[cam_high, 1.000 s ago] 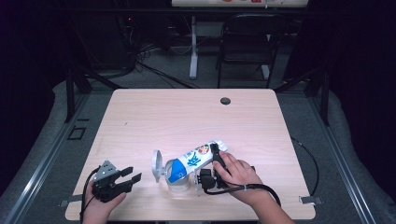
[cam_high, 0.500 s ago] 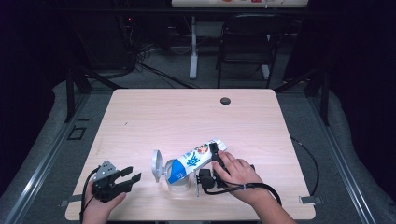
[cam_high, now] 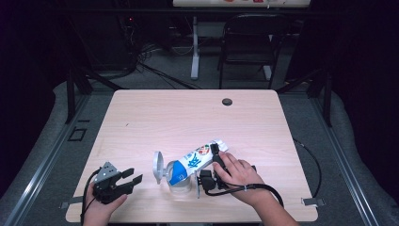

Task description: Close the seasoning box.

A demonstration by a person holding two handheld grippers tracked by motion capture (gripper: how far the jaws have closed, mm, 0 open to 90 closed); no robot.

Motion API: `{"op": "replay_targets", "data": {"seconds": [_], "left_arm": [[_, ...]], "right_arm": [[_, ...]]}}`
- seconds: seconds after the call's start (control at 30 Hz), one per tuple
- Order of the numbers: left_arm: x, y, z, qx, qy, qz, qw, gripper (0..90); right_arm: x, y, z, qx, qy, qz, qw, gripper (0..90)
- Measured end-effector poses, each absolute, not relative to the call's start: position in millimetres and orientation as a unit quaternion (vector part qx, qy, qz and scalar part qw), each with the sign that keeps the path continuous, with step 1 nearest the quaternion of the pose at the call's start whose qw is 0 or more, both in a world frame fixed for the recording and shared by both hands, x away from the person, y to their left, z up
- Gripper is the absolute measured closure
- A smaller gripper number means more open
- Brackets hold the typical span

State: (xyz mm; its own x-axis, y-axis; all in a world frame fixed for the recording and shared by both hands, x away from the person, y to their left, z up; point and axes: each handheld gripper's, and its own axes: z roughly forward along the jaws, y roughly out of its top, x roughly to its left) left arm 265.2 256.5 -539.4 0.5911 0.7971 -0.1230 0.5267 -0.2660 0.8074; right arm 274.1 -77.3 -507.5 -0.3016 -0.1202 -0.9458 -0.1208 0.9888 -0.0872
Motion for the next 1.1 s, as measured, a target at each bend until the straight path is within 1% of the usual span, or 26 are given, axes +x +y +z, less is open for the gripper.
{"op": "replay_targets", "data": {"seconds": [1.1], "left_arm": [[265.1,256.1,-539.2,0.781,0.423,0.156,0.432,52.9]], "right_arm": [[275.1,-74.5,-504.3,-0.089,0.805,-0.013,0.586,48.5]]}}
